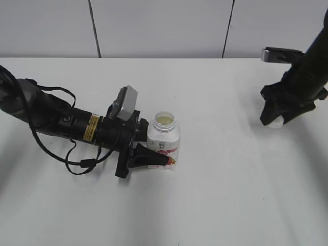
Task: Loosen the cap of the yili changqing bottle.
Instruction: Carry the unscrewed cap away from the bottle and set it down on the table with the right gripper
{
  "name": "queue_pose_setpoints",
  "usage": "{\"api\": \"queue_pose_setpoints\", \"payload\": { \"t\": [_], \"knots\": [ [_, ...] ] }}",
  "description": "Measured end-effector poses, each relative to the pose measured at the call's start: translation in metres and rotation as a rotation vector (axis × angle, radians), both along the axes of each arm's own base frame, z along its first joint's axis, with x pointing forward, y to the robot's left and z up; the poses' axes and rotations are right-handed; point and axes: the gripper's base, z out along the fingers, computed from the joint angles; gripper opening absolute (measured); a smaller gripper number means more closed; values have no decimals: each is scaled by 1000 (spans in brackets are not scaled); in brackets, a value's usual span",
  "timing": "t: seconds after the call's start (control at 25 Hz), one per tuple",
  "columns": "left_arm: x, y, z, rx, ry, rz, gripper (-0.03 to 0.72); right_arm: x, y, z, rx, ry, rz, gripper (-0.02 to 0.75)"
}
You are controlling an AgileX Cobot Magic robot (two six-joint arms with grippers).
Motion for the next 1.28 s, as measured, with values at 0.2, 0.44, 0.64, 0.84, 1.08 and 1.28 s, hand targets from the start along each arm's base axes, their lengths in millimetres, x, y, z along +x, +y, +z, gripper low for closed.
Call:
{"api": "queue_pose_setpoints", "payload": {
  "t": [0.2, 0.44, 0.64, 0.84, 1.08, 1.28],
  "knots": [
    [0, 0, 0, 1, 0, 1, 366, -12, -32, -29, -20, 16, -132, 388],
    [0, 0, 0, 2, 0, 1, 366, -21, -42, -43, -37, 16, -171, 388],
    [0, 0, 0, 2, 0, 1, 366, -22, -44, -45, -69, 15, -160, 388],
    [0, 0, 0, 2, 0, 1, 366, -20, -45, -45, -76, -6, -179, 386],
    [0, 0, 0, 2, 0, 2, 366, -20, -46, -45, -83, -9, -178, 405],
    [0, 0, 0, 0, 1, 1, 366, -20, -46, -45, -81, -1, -209, 526]
  ]
}}
